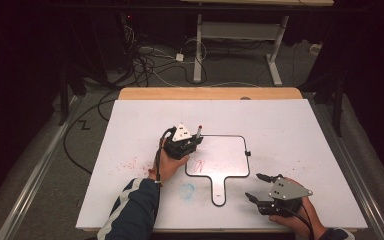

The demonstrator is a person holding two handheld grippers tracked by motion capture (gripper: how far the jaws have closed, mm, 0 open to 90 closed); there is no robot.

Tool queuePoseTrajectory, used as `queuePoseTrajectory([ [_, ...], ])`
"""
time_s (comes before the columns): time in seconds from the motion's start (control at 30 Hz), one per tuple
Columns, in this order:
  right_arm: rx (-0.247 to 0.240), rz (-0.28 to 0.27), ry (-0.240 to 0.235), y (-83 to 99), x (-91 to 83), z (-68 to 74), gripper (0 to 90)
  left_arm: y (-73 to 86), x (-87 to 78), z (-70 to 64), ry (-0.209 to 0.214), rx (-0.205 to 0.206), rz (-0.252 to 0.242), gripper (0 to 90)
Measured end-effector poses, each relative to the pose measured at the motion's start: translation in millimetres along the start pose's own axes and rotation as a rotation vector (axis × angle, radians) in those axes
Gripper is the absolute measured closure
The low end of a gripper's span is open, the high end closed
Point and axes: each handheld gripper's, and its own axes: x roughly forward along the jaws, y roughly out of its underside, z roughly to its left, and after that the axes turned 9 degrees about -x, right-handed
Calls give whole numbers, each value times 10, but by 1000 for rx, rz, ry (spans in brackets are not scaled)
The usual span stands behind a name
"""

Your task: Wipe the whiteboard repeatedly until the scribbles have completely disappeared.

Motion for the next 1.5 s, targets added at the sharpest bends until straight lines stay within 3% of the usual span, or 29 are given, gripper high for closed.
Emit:
queuePoseTrajectory([
  [0.07, -1, 0, -1, -1, 2, 1, 319, -10, 13, -30, 37, 16, -5, 787],
  [0.1, 2, 1, -1, -2, 2, 5, 319, 3, 0, -87, 27, -4, 13, 787],
  [0.17, 0, -4, 0, -6, -3, 1, 319, 11, 4, -189, 62, 11, 19, 787],
  [0.27, 4, -6, 2, -6, -10, 0, 319, 8, -3, -310, 75, 67, 38, 786],
  [0.37, 3, -5, 3, -6, -14, 1, 319, -1, -22, -245, 29, 93, 45, 786],
  [0.47, -3, -5, 2, -8, -15, 2, 319, 14, -39, -54, 0, 46, 11, 786],
  [0.53, 0, -4, 1, -9, -9, 6, 319, 31, -65, 14, -30, 22, 11, 786],
  [0.6, -1, -3, -2, -10, -4, 7, 319, 29, -84, 62, -29, 1, 17, 786],
  [0.67, -1, -2, -4, -9, 0, 5, 319, 30, -85, 52, -26, -6, 19, 786],
  [0.73, -2, -2, -4, -9, 1, 4, 319, 25, -68, -2, 7, -16, 20, 786],
  [0.87, -2, -1, -3, -12, -6, 7, 320, 49, -54, -211, 75, 6, 24, 786],
  [0.93, -5, -5, -1, -14, -14, 6, 320, 54, -79, -300, 73, 59, 41, 786],
  [1.0, -6, -8, 0, -14, -19, 4, 320, 70, -114, -289, 67, 74, 43, 786],
  [1.07, -7, -6, 5, -16, -23, 8, 322, 87, -156, -199, 23, 68, 38, 786],
  [1.17, -18, -6, 5, -23, -20, 19, 321, 112, -207, -16, -29, 19, 20, 786],
  [1.23, -24, -2, 1, -28, -7, 28, 320, 125, -211, 43, -17, -28, 3, 786],
  [1.3, -25, -1, 1, -29, -3, 28, 321, 120, -185, -3, -11, -28, 3, 786],
  [1.5, -33, 1, -7, -32, 13, 31, 320, 101, -78, -296, 84, 14, 6, 786],
])
